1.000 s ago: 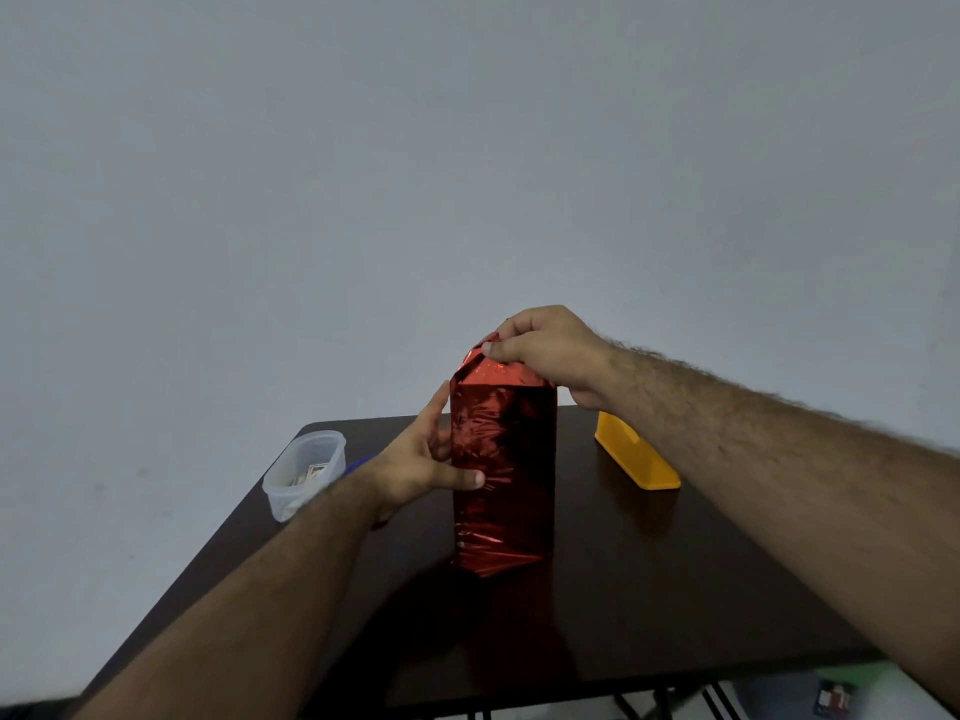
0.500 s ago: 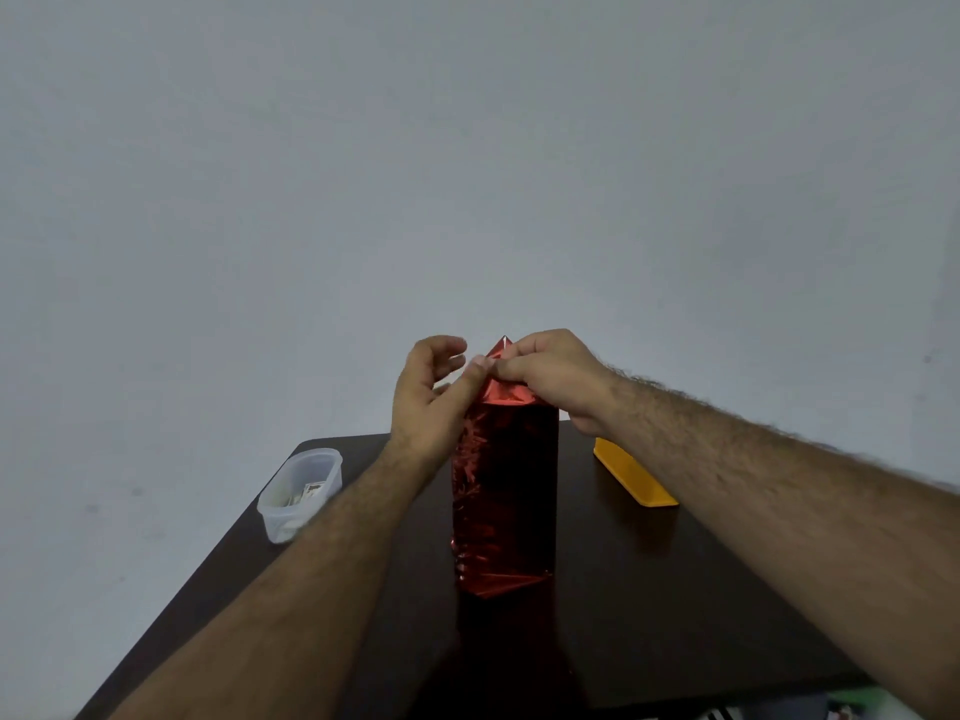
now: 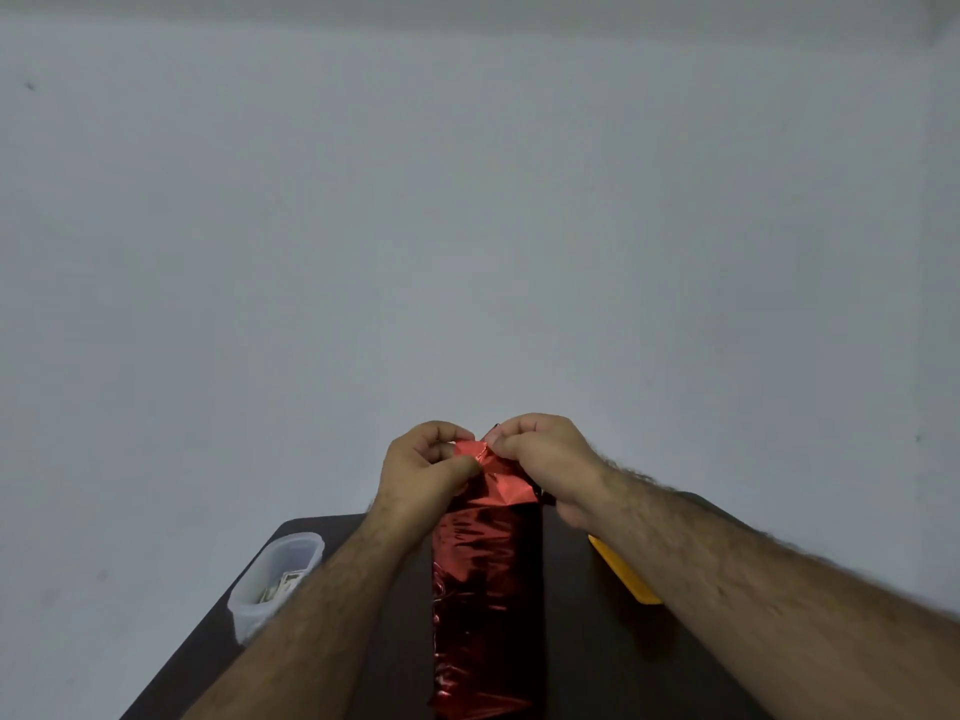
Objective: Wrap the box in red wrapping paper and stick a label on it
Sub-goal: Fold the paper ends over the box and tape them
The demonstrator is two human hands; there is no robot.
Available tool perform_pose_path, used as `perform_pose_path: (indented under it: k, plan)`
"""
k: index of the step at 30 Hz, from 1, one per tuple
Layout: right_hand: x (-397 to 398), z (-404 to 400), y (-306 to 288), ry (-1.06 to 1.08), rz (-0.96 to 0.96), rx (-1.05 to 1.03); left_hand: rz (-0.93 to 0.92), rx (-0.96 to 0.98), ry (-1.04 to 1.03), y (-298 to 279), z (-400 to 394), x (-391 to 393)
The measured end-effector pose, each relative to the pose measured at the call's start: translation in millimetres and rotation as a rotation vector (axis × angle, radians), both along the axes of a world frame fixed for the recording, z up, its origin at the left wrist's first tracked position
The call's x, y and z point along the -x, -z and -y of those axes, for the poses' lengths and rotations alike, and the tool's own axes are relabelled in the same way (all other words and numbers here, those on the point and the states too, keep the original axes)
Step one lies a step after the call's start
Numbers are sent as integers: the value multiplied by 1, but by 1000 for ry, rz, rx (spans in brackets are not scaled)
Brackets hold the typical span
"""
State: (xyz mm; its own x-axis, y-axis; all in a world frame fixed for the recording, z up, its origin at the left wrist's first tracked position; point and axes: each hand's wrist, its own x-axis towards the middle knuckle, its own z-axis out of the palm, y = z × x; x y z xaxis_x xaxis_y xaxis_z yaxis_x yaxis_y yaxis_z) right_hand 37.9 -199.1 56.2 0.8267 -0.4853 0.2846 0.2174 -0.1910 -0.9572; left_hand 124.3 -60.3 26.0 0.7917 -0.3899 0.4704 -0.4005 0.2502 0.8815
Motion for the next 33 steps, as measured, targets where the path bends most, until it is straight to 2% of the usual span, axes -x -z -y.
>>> perform_pose_path:
  k: [11, 13, 15, 17, 19, 22, 25, 29, 33]
  plan:
    - [6, 1, 0, -58, -33, 10, -64, 100, 80, -6, -6, 1]
    - [7, -1, -1, -43, -28, -13, 107, 91, -135, 1, -5, -2]
    - [7, -2, -2, -18, -8, -14, 381, 72, -413, 8, -7, 0]
    - [6, -4, -2, -7, 12, -6, 667, 50, -536, 15, -10, 1]
    - [6, -5, -3, -3, 41, 1, 803, -37, -586, 22, -10, 2]
    - [7, -8, -5, -23, 93, 21, 736, -163, -593, 28, -9, 2]
    - [9, -9, -6, -65, 110, 39, 646, -188, -557, 31, -8, 1]
    - [10, -6, -1, -112, 142, 97, 447, -149, -379, 31, -8, -3]
    - [10, 4, -2, -68, 75, 323, 290, -43, -127, 26, -9, -2]
